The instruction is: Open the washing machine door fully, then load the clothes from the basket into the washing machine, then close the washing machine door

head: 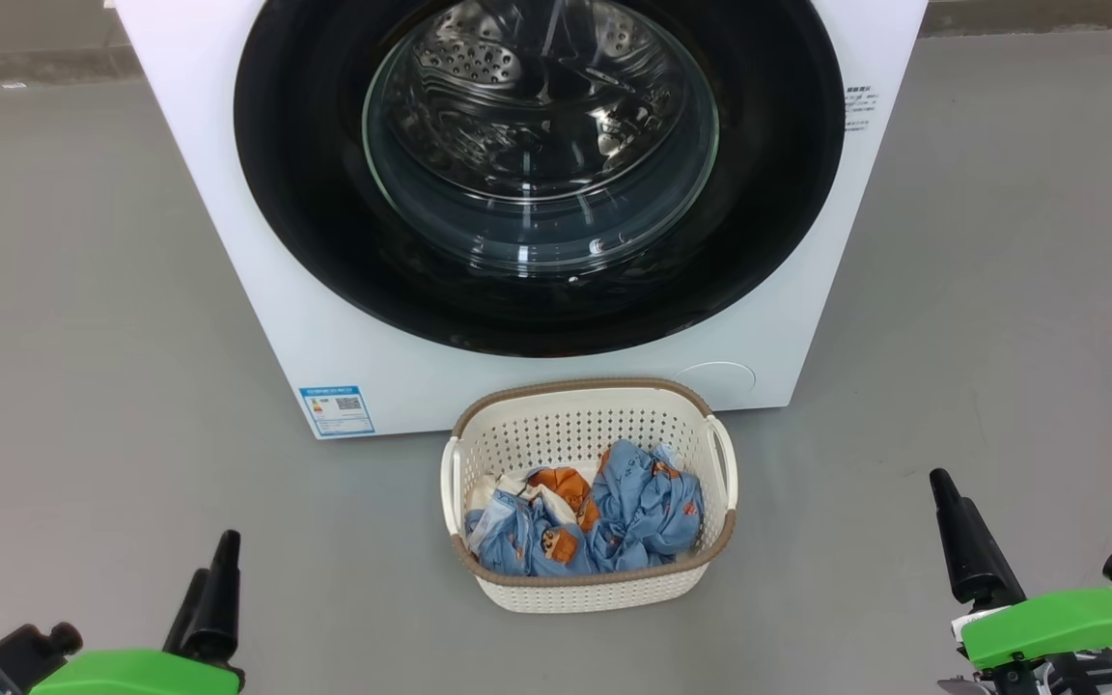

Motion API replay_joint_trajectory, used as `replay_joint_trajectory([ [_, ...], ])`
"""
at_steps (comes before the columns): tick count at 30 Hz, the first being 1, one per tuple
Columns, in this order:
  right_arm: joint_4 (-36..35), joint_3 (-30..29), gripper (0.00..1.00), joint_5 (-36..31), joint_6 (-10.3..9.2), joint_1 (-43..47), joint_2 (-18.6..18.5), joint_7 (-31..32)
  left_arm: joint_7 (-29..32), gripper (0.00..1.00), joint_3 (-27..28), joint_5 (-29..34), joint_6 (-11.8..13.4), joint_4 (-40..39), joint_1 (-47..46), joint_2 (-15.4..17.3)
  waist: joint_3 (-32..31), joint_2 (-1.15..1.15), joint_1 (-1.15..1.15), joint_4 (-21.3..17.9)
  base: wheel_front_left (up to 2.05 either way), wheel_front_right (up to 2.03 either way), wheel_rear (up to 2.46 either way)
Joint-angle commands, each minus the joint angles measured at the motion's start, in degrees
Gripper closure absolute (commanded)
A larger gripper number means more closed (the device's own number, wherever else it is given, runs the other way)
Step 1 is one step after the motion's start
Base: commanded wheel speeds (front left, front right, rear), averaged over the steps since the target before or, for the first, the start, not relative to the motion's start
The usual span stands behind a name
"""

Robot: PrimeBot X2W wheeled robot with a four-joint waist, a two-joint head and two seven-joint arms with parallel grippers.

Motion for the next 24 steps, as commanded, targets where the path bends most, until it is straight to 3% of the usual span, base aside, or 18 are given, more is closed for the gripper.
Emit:
replay_joint_trajectory([
  [1,-1.92,0.86,0.00,-2.67,0.04,-2.81,-1.12,-0.79,-0.89,0.00,0.88,2.82,-0.13,-1.79,-3.02,1.73,0.03,0.00,-0.01,-0.04,0.00,0.00,0.00],
  [24,-2.13,1.96,0.00,-22.26,0.06,-3.99,-2.33,-4.48,-4.64,0.00,0.15,20.02,-0.16,-3.50,-3.35,3.18,0.33,0.00,-0.01,-0.14,0.00,0.00,0.00],
])
